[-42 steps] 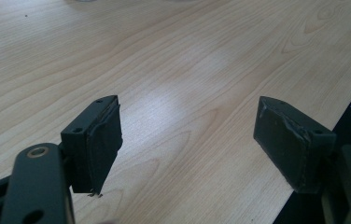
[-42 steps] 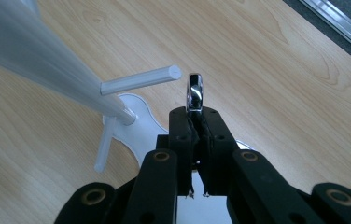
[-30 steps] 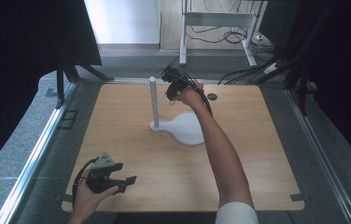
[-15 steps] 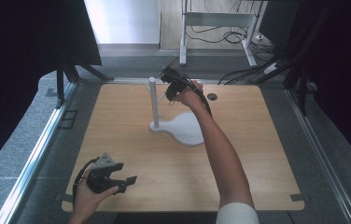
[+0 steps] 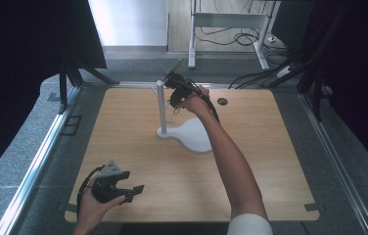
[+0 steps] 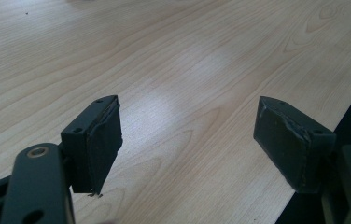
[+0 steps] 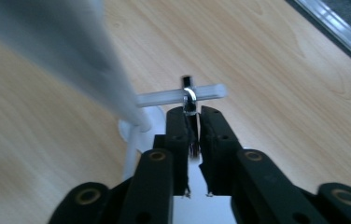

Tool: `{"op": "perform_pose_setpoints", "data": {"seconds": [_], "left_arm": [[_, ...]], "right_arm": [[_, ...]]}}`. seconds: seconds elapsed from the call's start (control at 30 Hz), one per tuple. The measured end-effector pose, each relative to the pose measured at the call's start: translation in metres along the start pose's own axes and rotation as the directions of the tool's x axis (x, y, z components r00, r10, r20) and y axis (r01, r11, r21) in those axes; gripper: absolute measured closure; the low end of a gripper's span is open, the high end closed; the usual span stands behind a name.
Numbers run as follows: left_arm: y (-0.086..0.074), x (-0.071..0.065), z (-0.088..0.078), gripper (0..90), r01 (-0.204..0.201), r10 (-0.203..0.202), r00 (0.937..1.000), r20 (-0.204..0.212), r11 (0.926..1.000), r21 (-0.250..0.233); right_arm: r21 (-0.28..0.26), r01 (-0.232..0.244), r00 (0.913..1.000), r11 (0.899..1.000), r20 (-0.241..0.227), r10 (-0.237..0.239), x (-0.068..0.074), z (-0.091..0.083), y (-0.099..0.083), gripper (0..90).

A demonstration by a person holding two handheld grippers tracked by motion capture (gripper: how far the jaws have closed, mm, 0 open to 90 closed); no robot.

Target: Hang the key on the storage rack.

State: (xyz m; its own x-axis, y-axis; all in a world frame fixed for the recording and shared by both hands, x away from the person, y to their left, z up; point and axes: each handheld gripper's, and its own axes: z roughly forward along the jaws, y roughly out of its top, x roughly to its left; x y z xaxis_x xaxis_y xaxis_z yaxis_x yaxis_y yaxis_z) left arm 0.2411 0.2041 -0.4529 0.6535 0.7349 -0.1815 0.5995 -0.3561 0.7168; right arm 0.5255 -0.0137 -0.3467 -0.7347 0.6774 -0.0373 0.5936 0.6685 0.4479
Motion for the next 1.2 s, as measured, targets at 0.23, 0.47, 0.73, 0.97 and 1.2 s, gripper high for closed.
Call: {"op": "perform_pose_setpoints", "data": {"seconds": [0.23, 0.47, 0.73, 0.97, 1.2], "left_arm": [[0.000, -0.003, 0.003, 24.1, -0.007, 0.007, 1.0000, 0.004, 0.9999, 0.007], [0.001, -0.004, 0.005, 24.1, -0.010, 0.010, 0.9999, 0.000, 0.9999, 0.010], [0.000, -0.004, 0.009, 24.1, -0.008, 0.008, 0.9999, -0.007, 0.9998, 0.020], [0.001, -0.010, 0.017, 24.1, -0.025, 0.025, 0.9997, -0.001, 0.9986, 0.047], [0.000, -0.007, 0.017, 24.1, -0.017, 0.018, 0.9997, -0.017, 0.9985, 0.052]], "right_arm": [[0.003, 0.024, 0.9995, 1.000, -0.021, -0.023, 0.011, -0.006, -0.004, 70.4], [-0.040, 0.013, 0.9994, 0.999, -0.031, -0.015, 0.013, -0.016, -0.022, 62.3], [-0.104, -0.003, 0.9975, 0.995, -0.071, -0.004, 0.002, -0.027, -0.057, 57.8], [-0.156, -0.032, 0.9971, 0.987, -0.074, 0.020, -0.002, -0.038, -0.100, 53.6], [-0.210, -0.030, 0.9943, 0.977, -0.107, 0.007, 0.009, -0.044, -0.166, 51.9]]}}
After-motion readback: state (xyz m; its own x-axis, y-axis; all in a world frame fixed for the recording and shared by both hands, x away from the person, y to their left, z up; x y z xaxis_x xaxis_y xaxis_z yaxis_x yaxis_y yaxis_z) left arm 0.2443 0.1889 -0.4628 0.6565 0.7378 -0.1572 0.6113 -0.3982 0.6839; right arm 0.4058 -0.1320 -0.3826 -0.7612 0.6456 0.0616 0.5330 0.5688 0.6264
